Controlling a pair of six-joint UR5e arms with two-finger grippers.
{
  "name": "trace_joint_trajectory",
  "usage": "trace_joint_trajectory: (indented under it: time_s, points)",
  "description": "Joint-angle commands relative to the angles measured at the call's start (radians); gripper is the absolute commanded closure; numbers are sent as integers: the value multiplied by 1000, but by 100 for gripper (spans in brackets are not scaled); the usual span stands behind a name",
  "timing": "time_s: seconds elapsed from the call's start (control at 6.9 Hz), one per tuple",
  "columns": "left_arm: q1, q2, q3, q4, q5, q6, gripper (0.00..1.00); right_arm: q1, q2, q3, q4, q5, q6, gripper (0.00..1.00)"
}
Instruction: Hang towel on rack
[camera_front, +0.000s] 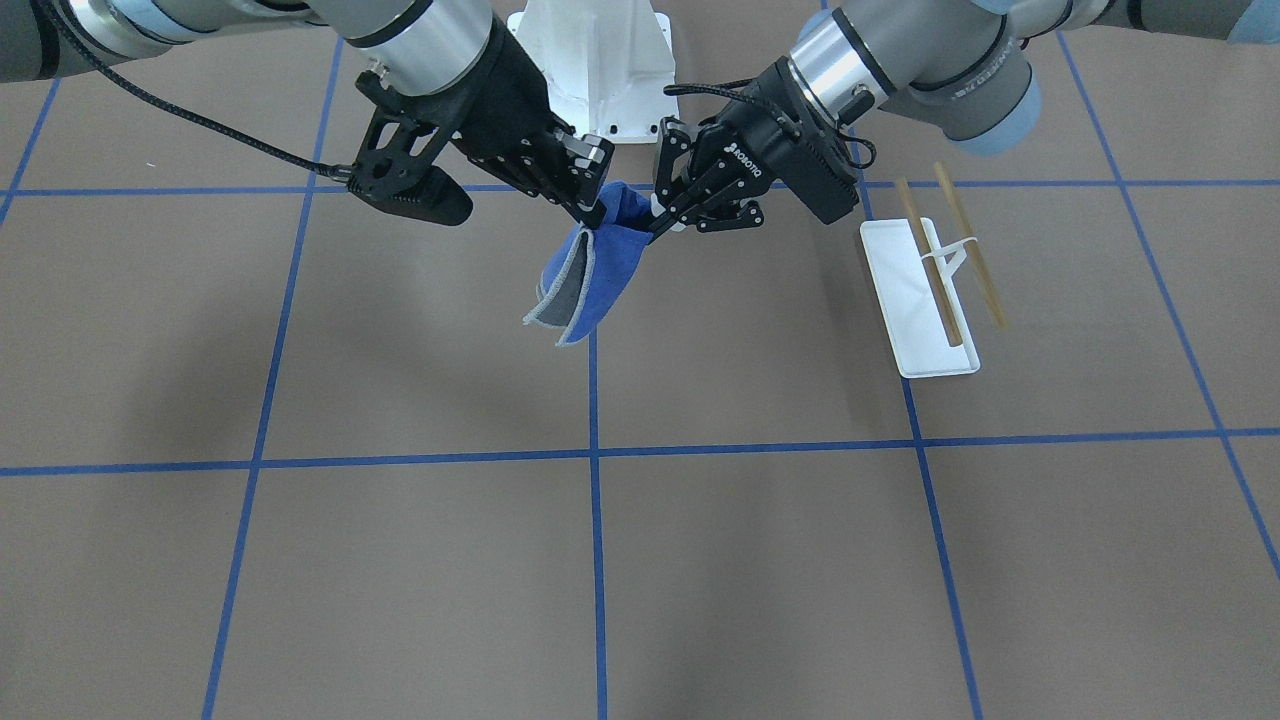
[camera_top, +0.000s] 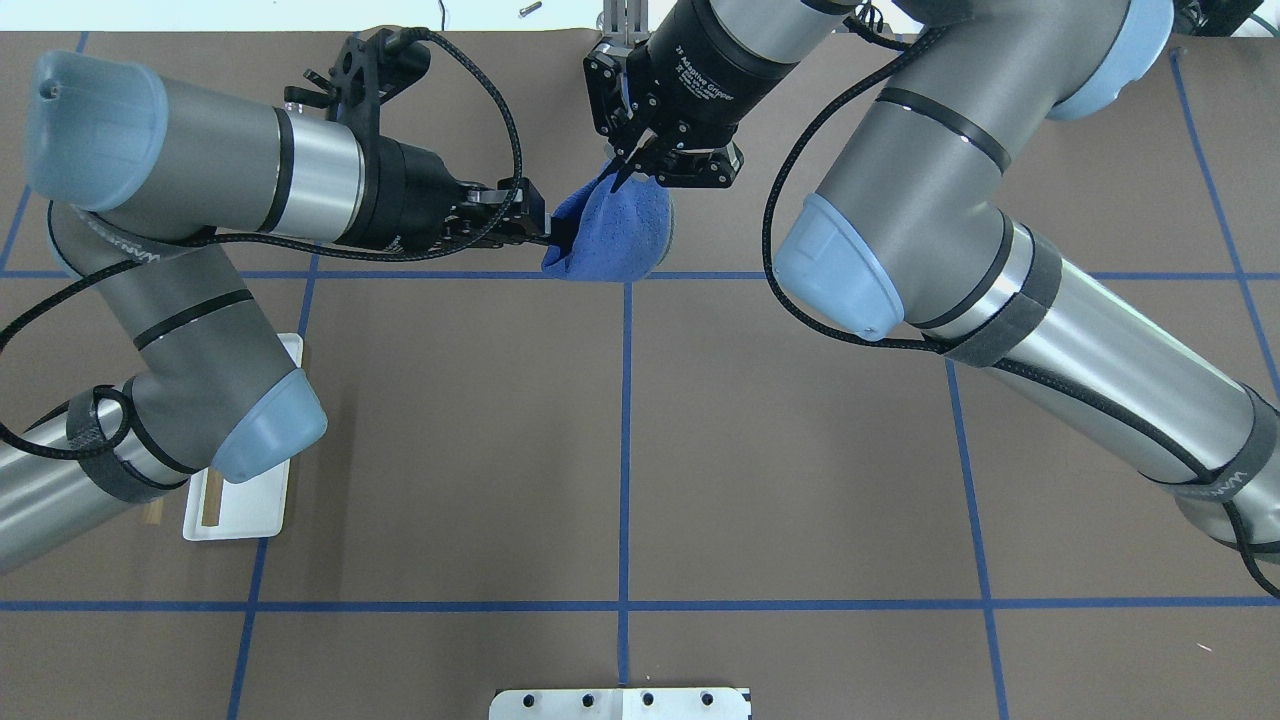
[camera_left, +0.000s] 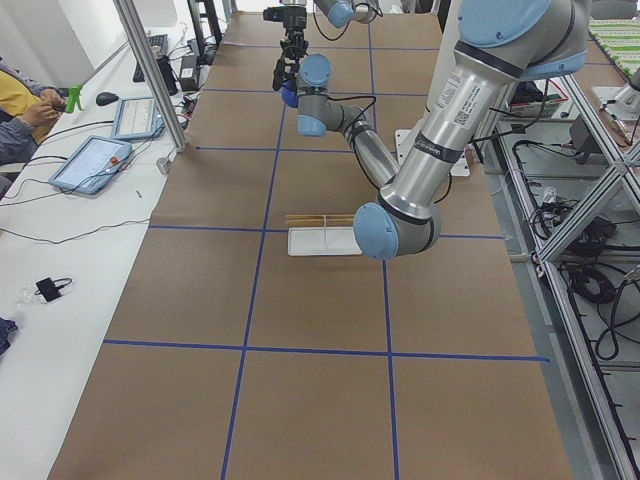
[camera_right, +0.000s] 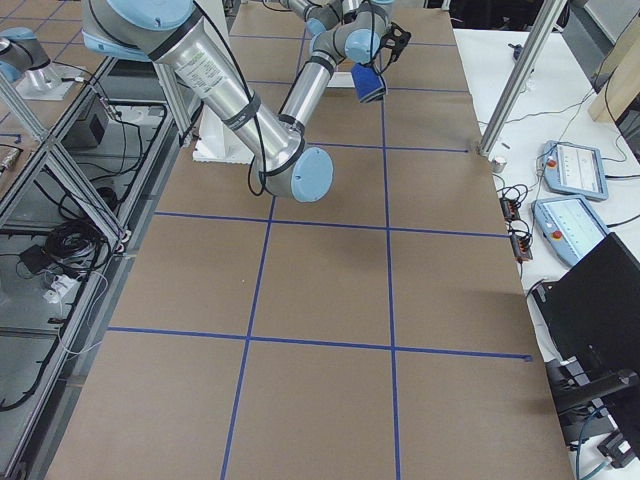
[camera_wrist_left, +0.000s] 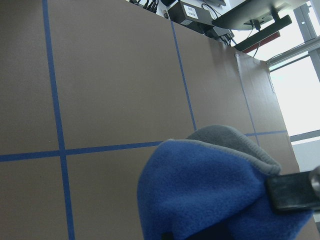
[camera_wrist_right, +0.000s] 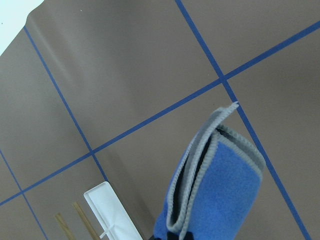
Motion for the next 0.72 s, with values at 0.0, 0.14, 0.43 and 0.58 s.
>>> trace_joint_trajectory:
  time_s: [0.0,0.14,0.43,0.58]
  points:
    - [0,2,0,-2,0,-1,100,-1,-1,1,11,0,1,77]
    - [0,2,-1,-2,2,-1,100,1,-1,1,13,-2,-3,1]
    - [-2,8,-1,-2,30,2,100,6,-4,3,16,-2,-10,0]
    - [-8,17,0,-2,50,11,100,16,-10,3,25,-2,-10,0]
